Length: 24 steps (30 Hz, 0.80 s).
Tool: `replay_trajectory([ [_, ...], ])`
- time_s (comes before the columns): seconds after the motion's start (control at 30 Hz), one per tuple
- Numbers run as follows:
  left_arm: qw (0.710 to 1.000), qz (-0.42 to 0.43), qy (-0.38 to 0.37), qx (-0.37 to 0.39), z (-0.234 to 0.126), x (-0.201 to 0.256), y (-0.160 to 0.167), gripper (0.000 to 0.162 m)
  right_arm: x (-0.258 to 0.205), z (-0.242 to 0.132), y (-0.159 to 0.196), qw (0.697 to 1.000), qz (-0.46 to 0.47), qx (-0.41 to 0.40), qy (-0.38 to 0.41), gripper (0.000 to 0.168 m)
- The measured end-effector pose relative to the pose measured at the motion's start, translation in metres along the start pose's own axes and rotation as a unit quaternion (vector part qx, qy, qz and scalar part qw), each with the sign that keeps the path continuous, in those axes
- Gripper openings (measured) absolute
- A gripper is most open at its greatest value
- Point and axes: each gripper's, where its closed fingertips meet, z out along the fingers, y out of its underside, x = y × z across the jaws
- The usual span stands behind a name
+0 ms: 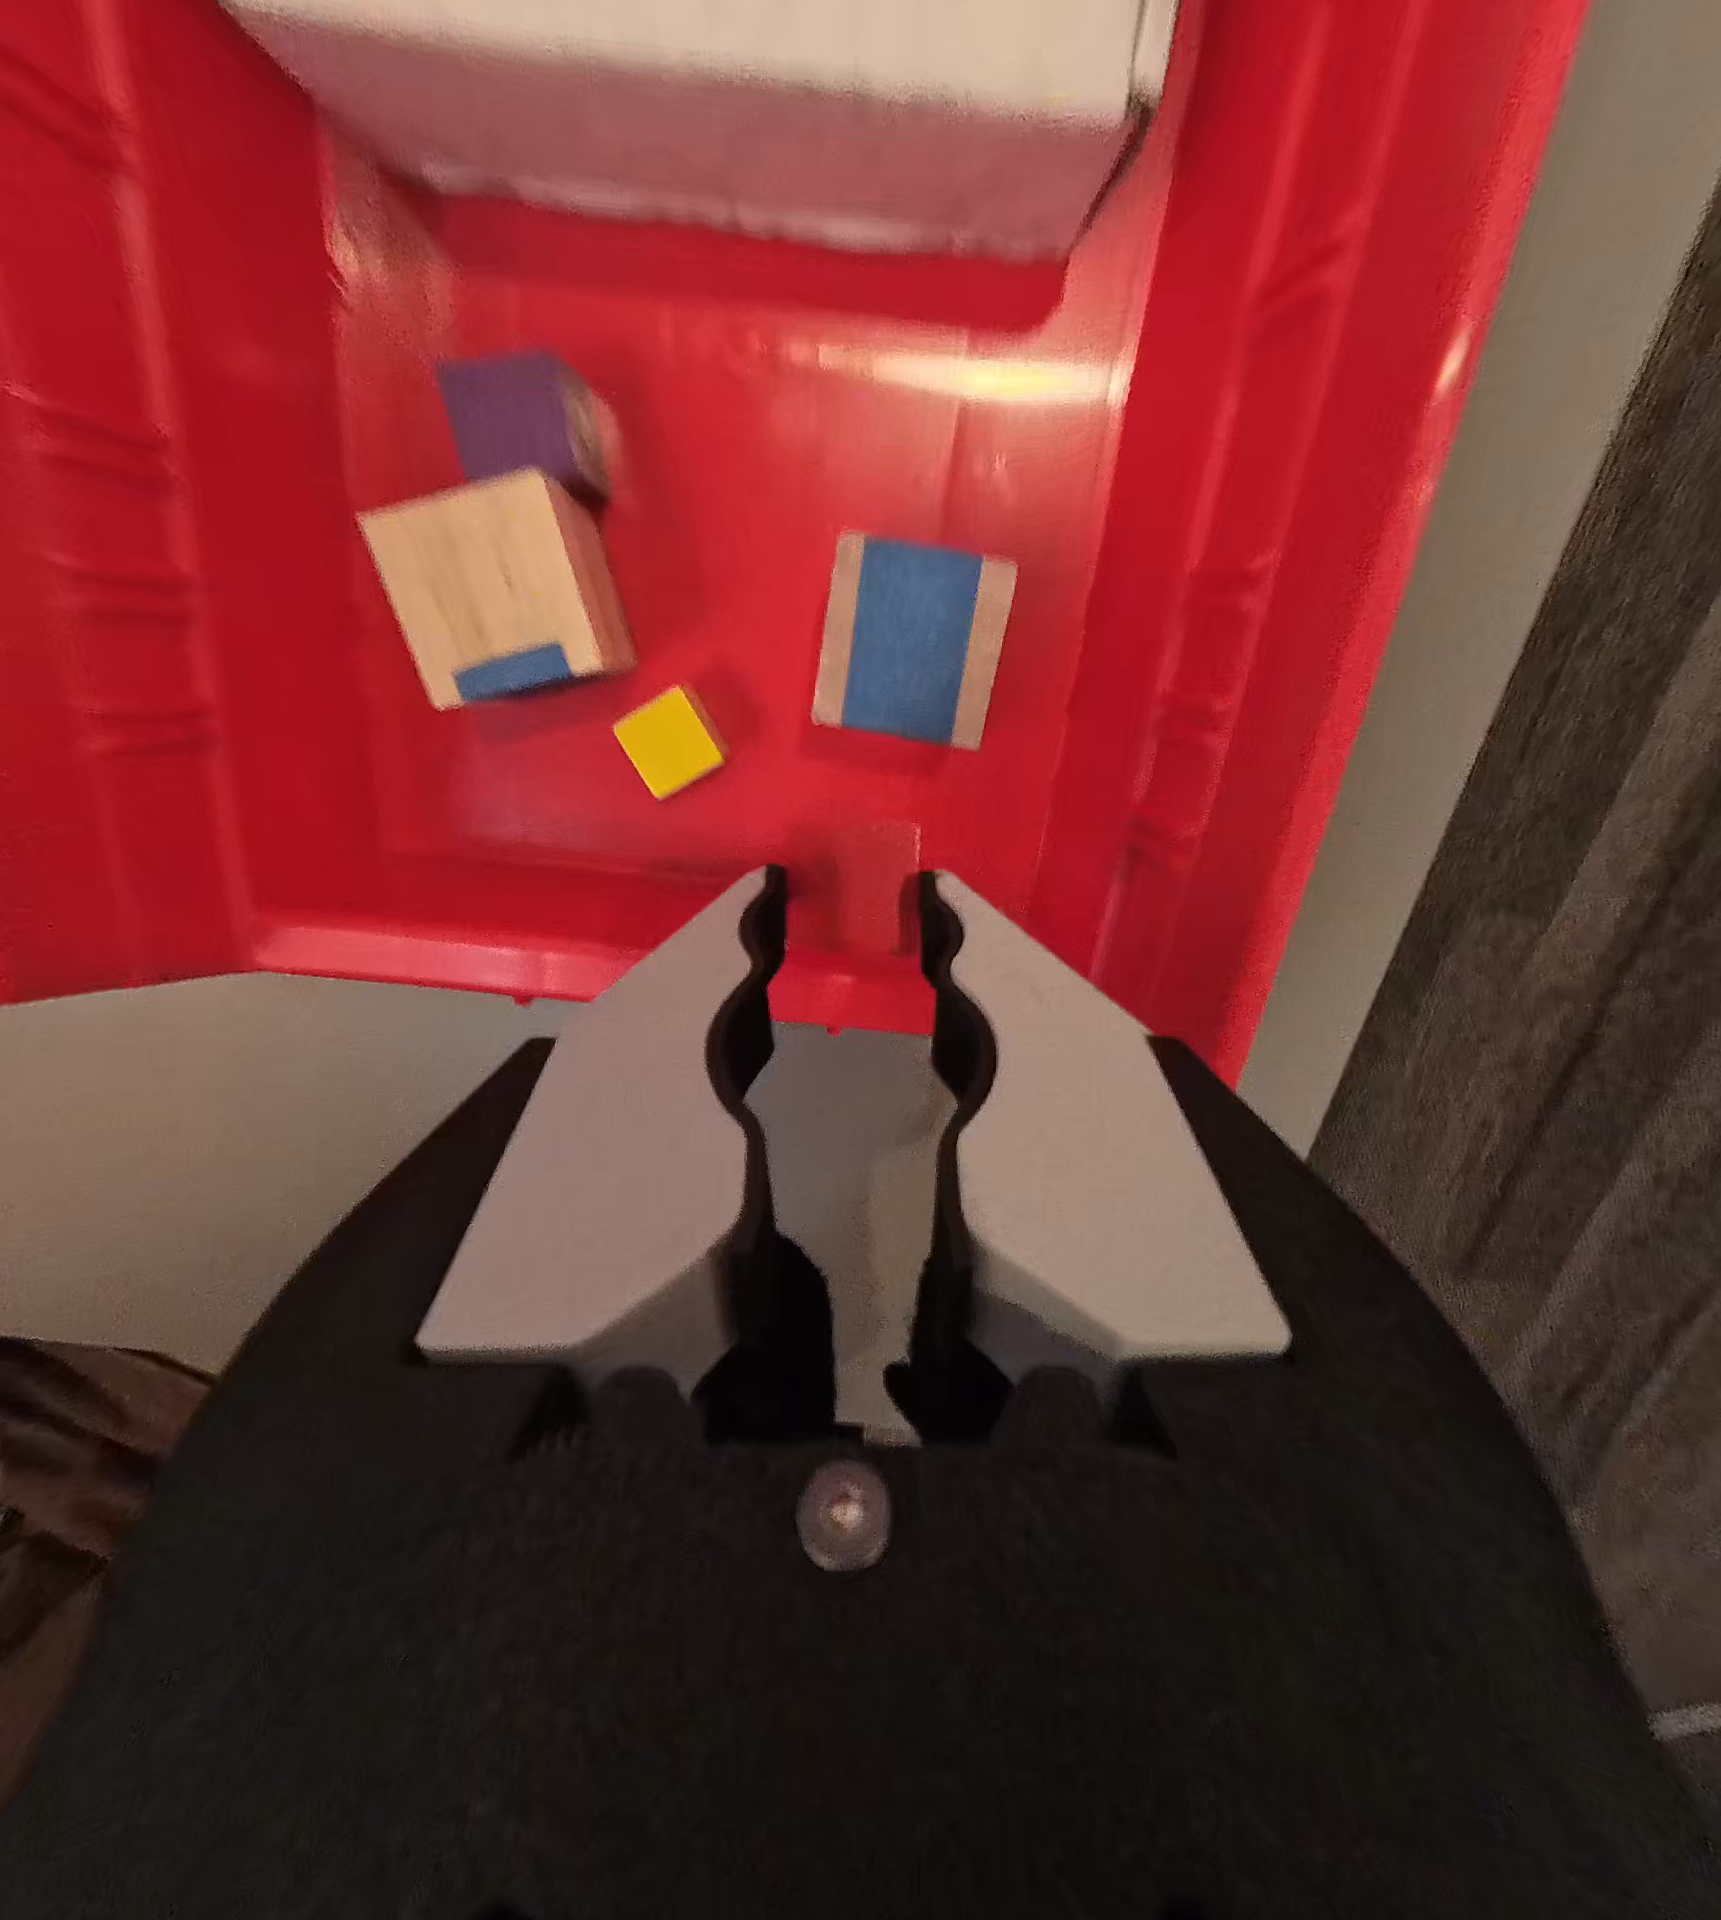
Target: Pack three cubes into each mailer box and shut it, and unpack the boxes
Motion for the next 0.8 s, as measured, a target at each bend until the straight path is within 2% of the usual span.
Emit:
replay_trajectory([
  [0.07, 1.000, 0.000, 0.000, 0.000, 0.000, 0.000, 0.000, 0.130, 0.006, 0.012, 0.006, 0.999, -0.006, -0.027, 0.019, 0.025],
  [0.33, 1.000, 0.001, 0.000, 0.000, 0.000, 0.000, 0.000, 0.130, 0.030, 0.053, -0.004, 0.998, -0.005, -0.018, 0.060, 0.025],
  [0.67, 1.000, 0.003, 0.003, 0.000, 0.000, 0.000, 0.000, 0.130, 0.031, 0.056, 0.005, 0.998, 0.019, -0.030, 0.054, 0.026],
  [0.77, 1.000, 0.010, 0.013, -0.003, 0.000, 0.002, 0.000, 0.130, 0.026, 0.050, 0.005, 0.998, 0.009, -0.034, 0.057, 0.045],
  [0.8, 1.000, 0.014, 0.019, -0.004, 0.000, 0.002, 0.000, 0.130, 0.025, 0.040, 0.001, 0.997, 0.003, -0.023, 0.067, 0.046],
])
